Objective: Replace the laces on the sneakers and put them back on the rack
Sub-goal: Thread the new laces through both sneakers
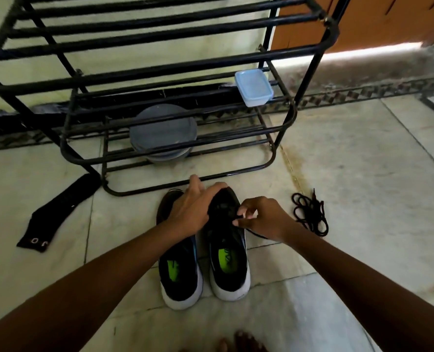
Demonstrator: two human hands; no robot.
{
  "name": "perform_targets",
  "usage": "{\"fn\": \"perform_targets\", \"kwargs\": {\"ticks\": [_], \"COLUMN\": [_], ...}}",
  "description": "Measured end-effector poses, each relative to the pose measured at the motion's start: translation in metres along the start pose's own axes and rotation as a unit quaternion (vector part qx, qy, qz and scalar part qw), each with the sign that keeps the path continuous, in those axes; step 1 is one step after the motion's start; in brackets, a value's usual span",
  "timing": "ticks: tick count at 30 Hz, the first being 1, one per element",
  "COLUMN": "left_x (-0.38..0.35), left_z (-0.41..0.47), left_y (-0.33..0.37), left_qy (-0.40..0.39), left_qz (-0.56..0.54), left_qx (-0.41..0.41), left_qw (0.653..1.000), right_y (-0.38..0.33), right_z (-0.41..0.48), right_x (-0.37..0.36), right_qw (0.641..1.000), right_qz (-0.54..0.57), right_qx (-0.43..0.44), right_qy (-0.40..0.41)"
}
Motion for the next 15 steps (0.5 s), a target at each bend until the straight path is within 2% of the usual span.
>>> {"fn": "perform_targets", "kwargs": {"ticks": [3,8,10,13,15], "left_x": [0.004,0.015,0.021,0.030,0.035], "left_z": [0.005,-0.001,-0.011,-0.032,-0.046], "left_y": [0.002,-0.003,-0.004,-0.004,0.004], "left_qy": [0.029,0.088,0.076,0.041,0.014], "left_qz": [0.062,0.022,-0.025,-0.158,-0.180], "left_qx": [-0.043,-0.095,-0.077,-0.018,-0.010], "left_qw": [0.997,0.991,0.994,0.986,0.983], "right_y": [-0.004,0.001,0.004,0.008,0.007], "right_z": [-0.003,-0.002,-0.002,-0.001,-0.003], "right_x": [-0.007,-0.014,-0.015,-0.013,-0.013], "right_qw": [1.000,0.999,0.999,1.000,0.999], "right_qz": [-0.001,-0.014,-0.021,0.000,0.022], "right_qx": [0.020,0.031,0.020,-0.005,0.007], "right_qy": [0.008,0.017,0.016,0.028,0.028]}}
Point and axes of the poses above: each hand's wrist, its own z-axis towards the middle knuckle, its own x-axis out of the back of the hand, y = z × x, the point moved 2 cm from there along z, towards the middle knuckle, and after that the axes turned 10 degrees about -z, right-handed, at the moved point
